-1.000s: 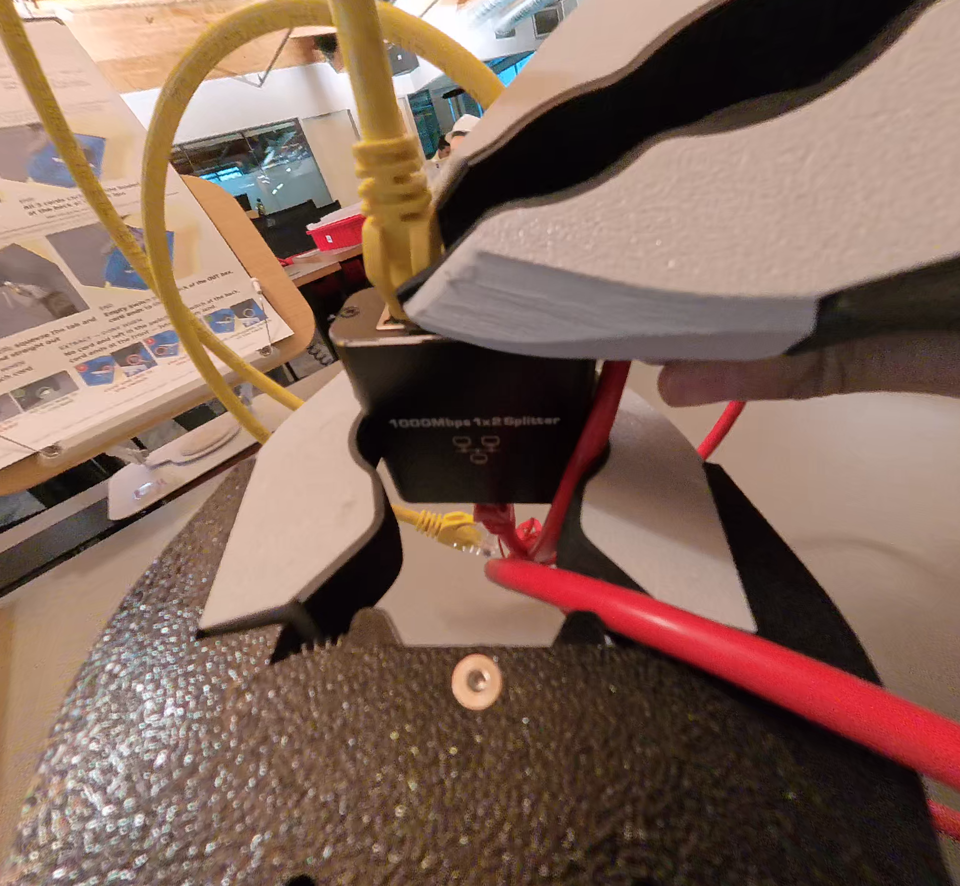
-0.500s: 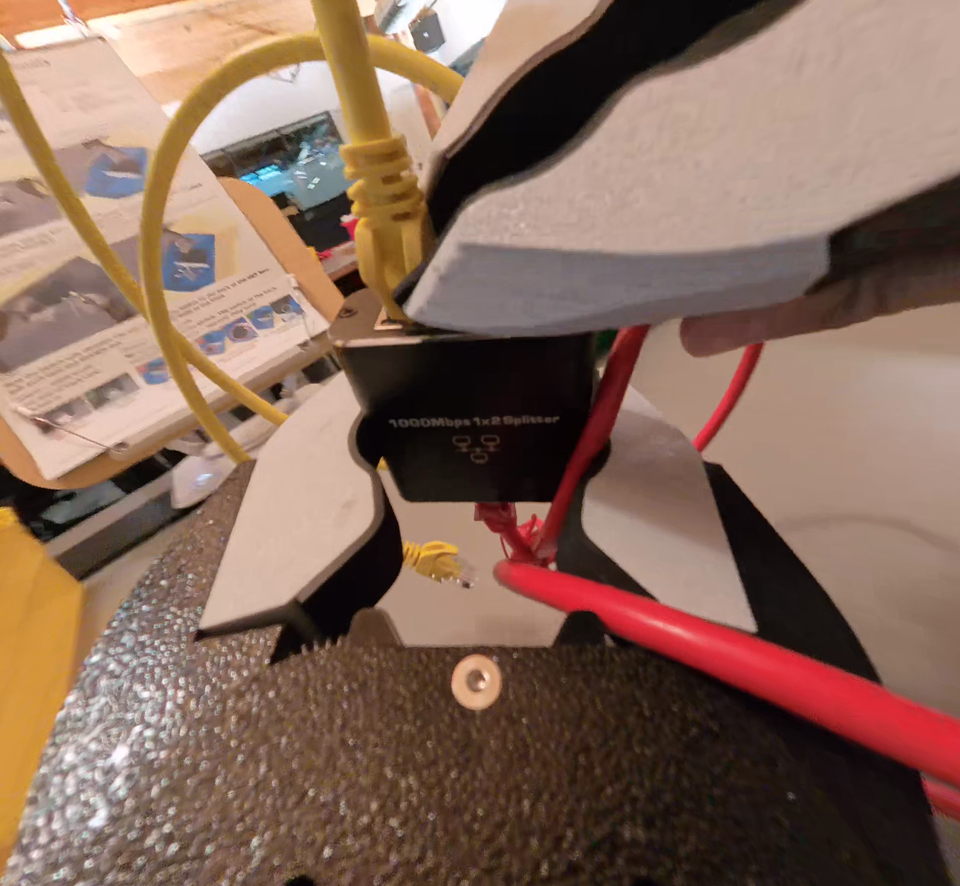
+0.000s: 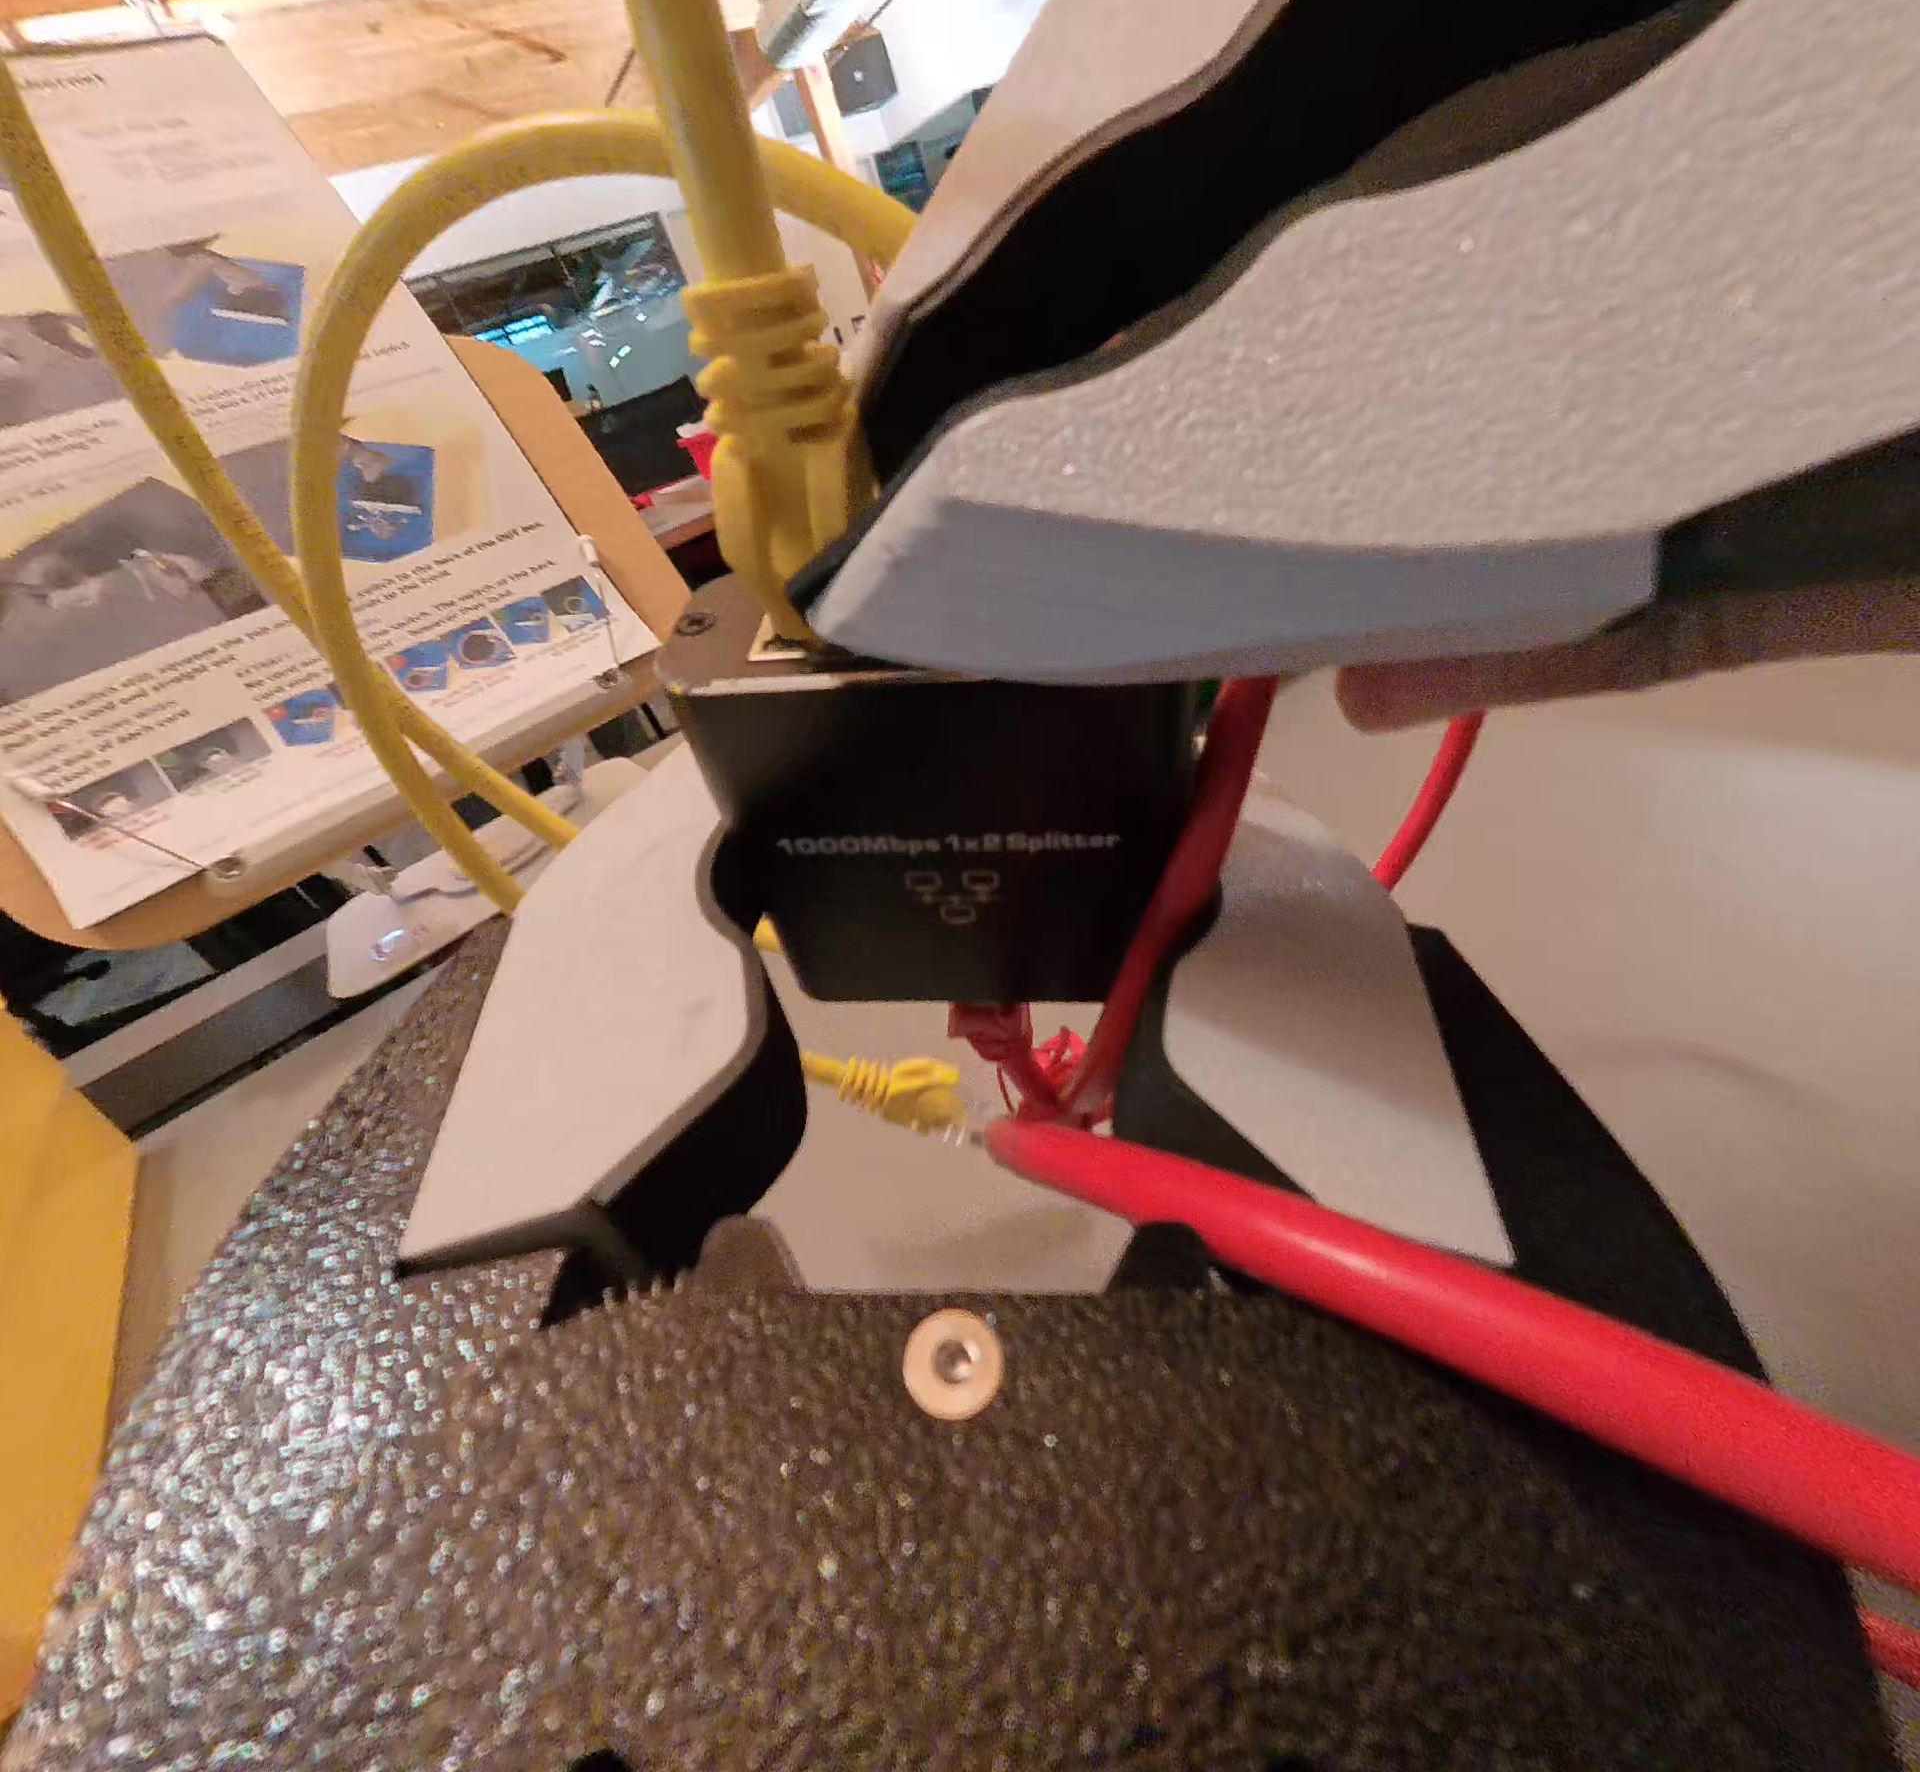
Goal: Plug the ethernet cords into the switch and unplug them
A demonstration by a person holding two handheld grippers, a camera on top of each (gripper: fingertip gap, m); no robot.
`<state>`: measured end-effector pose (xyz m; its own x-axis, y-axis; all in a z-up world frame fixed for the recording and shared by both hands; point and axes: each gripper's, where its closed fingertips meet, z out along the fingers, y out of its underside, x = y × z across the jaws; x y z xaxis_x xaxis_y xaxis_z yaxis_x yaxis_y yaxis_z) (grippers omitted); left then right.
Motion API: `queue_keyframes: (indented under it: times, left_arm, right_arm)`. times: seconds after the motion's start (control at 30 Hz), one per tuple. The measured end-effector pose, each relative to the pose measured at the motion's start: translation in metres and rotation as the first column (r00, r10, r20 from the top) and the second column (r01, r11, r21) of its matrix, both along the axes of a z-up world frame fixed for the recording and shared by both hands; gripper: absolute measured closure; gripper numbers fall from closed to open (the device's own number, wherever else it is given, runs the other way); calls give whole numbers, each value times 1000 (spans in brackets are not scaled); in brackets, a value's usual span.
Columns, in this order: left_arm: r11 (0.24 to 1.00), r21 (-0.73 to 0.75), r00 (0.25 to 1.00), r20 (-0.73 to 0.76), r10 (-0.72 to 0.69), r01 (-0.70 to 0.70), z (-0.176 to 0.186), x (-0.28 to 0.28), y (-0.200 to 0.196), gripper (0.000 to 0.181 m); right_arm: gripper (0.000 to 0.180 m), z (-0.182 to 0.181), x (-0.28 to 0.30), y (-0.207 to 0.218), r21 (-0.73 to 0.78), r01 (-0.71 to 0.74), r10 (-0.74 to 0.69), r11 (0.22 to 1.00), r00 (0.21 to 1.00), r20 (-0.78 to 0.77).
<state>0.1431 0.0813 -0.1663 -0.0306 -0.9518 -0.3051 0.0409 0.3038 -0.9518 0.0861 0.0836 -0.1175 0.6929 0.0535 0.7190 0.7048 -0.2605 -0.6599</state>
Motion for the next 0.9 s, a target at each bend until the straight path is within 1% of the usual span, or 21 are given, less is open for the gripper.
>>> queue_keyframes:
  times: [0.07, 0.1, 0.17, 0.3, 0.43, 0.5, 0.53, 0.63, 0.73, 0.9]
  left_arm:
    - [1000, -1, 1000, 19, 5, -5, 2, -1, 1, 106]
    - [1000, -3, 1000, 20, 1, -1, 2, 0, 1, 105]
    - [1000, -17, 1000, 20, -19, 19, -1, 0, -1, 106]
    - [997, -59, 998, 7, -56, 56, -5, -1, -4, 105]
    - [997, -61, 998, 25, -54, 56, -2, -2, -1, 105]
    - [997, -58, 998, 36, -50, 52, -1, -3, 0, 105]
    - [997, -55, 998, 34, -50, 51, -1, -4, 0, 105]
    - [993, -90, 997, 22, -76, 78, -4, -3, -2, 105]
    - [992, -100, 997, 10, -79, 79, -6, -3, -2, 105]
    - [992, -106, 998, 1, -68, 68, -6, -1, 0, 105]
  right_arm:
    - [167, 1, -2, 1, 39, -3, 7, 999, 994, -108]
    - [167, 0, -2, 1, 43, 14, -9, 999, 993, -114]
    - [167, -2, -3, 2, 28, 38, -37, 999, 999, -22]
    - [168, -6, -3, 3, -30, 49, -45, 998, 992, 115]
    - [168, -3, -4, 5, -34, 39, -35, 999, 993, 116]
    - [168, -2, -4, 6, -23, 23, -22, 999, 999, 41]
    - [168, -2, -4, 6, -15, 25, -24, 1000, 999, 30]
    - [168, -6, -4, 7, -53, 51, -43, 997, 989, 138]
    - [167, -7, -3, 8, -83, 47, -29, 995, 978, 207]
    - [167, -6, 0, 9, -99, 29, -8, 995, 977, 212]
